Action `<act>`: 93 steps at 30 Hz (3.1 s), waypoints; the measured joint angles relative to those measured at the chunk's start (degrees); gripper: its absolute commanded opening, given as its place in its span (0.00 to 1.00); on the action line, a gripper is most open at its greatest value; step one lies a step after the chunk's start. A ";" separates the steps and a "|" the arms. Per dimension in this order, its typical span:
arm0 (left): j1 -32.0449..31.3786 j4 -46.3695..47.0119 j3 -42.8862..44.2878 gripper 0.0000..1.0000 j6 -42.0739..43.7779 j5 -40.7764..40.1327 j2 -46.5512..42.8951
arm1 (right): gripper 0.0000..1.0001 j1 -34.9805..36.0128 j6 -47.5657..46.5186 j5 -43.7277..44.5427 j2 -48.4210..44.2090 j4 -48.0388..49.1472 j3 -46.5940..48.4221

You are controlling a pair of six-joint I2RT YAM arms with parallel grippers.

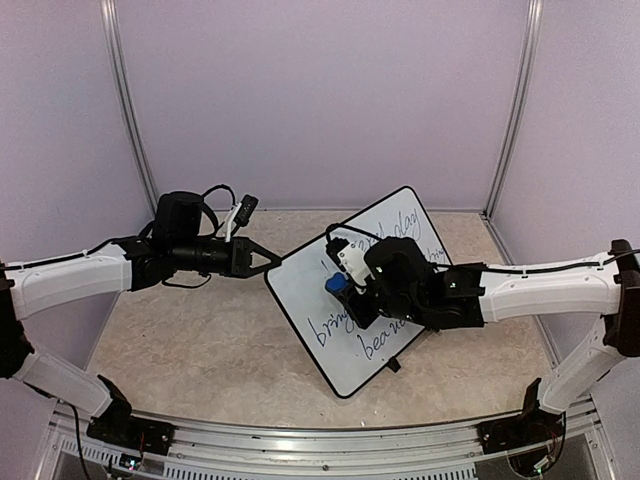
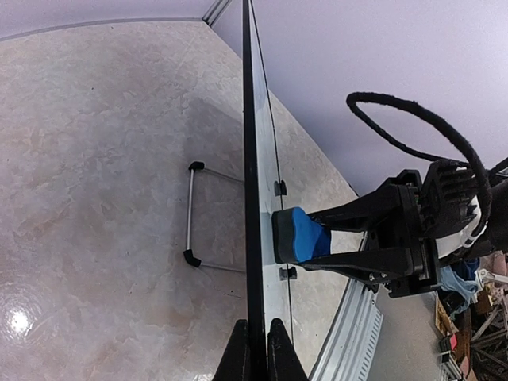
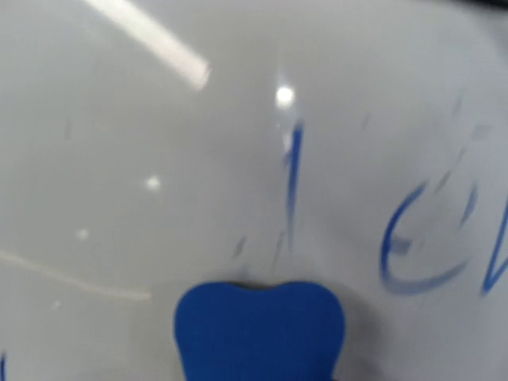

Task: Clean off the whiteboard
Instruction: Erase the whiteboard at the center of the board.

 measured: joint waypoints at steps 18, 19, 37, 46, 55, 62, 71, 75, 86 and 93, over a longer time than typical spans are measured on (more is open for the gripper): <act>0.15 -0.04 -0.17 0.00 -0.37 -0.44 0.00 | 0.24 -1.33 -2.64 3.37 5.20 1.75 8.20; 0.15 -0.02 -0.17 0.00 -0.37 -0.33 0.00 | 0.24 -1.31 -2.32 3.26 4.74 1.79 7.50; 0.15 0.24 -0.17 0.00 -0.39 0.61 -0.11 | 0.25 3.04 1.11 2.05 -0.46 -3.39 -0.98; 0.20 0.46 -0.20 0.00 -0.37 0.57 -0.15 | 0.25 2.43 -1.46 5.75 2.29 -3.67 4.37; 0.20 0.59 -0.31 0.00 -0.39 0.61 -0.17 | 0.25 2.16 0.48 5.66 -0.15 -2.21 -0.52; 0.20 0.63 -0.31 0.00 -0.39 0.96 -0.33 | 0.25 1.95 2.01 3.89 -2.91 -2.47 -5.27; 0.70 0.76 -0.33 0.00 -0.52 0.00 -0.46 | 0.25 1.88 -0.87 5.14 2.27 -2.60 2.40; 0.70 0.85 -0.39 0.00 -0.63 0.04 -0.46 | 0.25 1.53 -2.64 6.14 4.33 -1.75 6.32; 0.70 0.85 -0.68 0.00 -0.70 -0.52 -0.46 | 0.25 -0.07 -4.00 5.62 5.92 0.02 8.72; 0.70 1.40 -0.68 0.10 -0.72 0.52 -0.50 | 0.25 -0.50 -2.03 4.50 0.48 -1.27 1.20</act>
